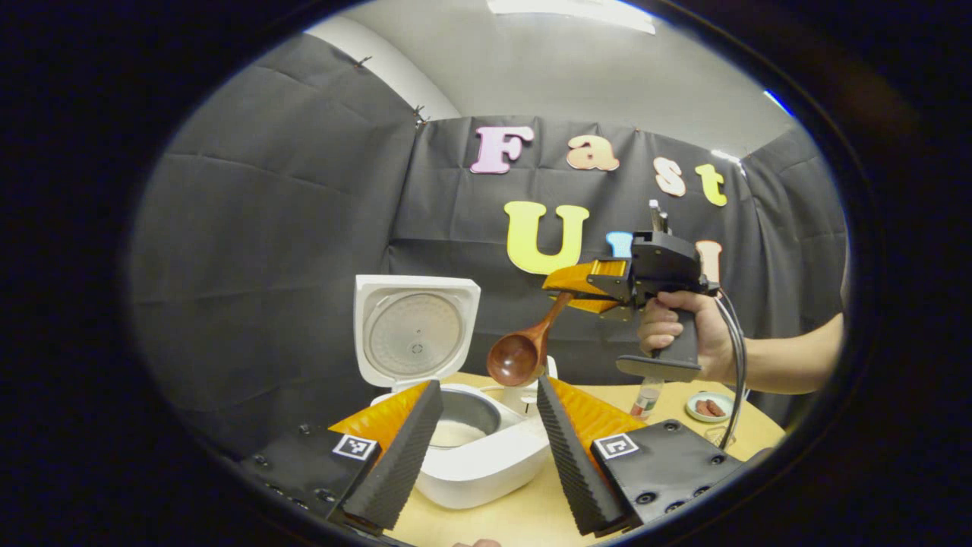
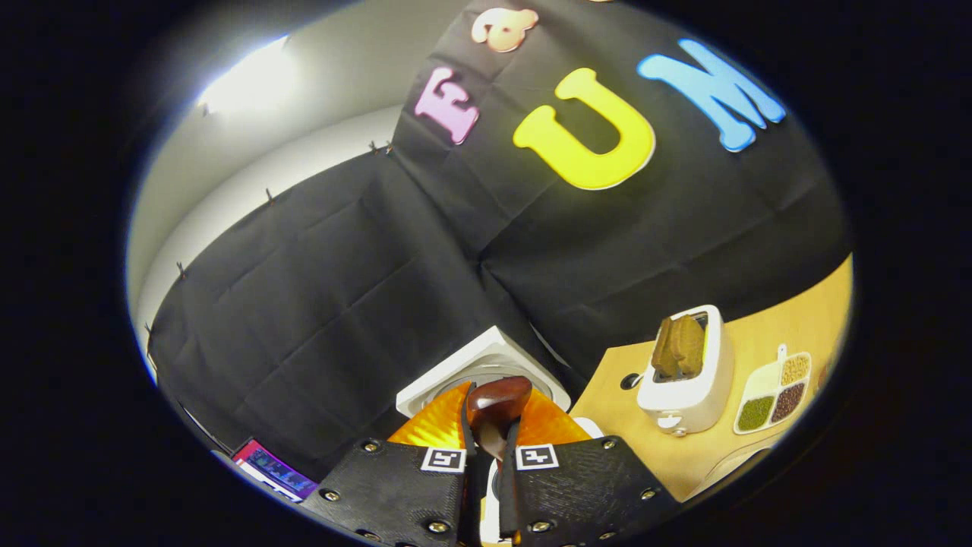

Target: Close the left gripper, press the button to open the rice cooker; take a wooden spoon from the chopstick holder with the right hand, scoop a spoonful of rice and pour it into the rice cooker, then put the wooden spoon back into the chopstick holder.

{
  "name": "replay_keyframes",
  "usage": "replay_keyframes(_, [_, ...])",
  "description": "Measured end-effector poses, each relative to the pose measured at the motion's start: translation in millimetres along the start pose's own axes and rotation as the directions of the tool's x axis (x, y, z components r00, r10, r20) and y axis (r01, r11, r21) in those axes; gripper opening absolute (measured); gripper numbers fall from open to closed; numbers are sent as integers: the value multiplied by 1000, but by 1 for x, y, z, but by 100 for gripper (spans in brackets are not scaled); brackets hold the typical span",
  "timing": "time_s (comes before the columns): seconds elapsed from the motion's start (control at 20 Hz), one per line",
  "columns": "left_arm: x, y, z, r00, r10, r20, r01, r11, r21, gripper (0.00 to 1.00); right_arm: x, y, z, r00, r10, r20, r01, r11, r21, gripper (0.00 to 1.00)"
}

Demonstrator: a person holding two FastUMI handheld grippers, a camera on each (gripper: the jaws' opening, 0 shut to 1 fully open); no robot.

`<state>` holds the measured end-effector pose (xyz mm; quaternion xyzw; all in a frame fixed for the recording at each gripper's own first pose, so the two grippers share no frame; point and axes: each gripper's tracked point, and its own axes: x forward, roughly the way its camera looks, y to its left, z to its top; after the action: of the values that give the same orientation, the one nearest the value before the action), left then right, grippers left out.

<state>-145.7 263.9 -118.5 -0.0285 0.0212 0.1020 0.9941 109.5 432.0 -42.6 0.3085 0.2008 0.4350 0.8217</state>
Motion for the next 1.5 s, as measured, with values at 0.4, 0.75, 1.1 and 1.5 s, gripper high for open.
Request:
replay_keyframes(0.4, [9,-47,16,998,-58,11,58,998,39,89,-99,-58,26,992,-105,70,97,989,113,10])
replay_keyframes(0.75, [22,-93,12,995,-96,-9,97,994,46,89,-211,-105,56,962,-230,149,213,969,124,10])
replay_keyframes(1.1, [31,-147,12,989,-147,-11,148,987,59,88,-306,-150,71,907,-368,205,345,928,140,10])
replay_keyframes(1.5, [34,-201,6,980,-197,-26,198,978,67,92,-389,-216,50,788,-576,216,558,817,145,10])
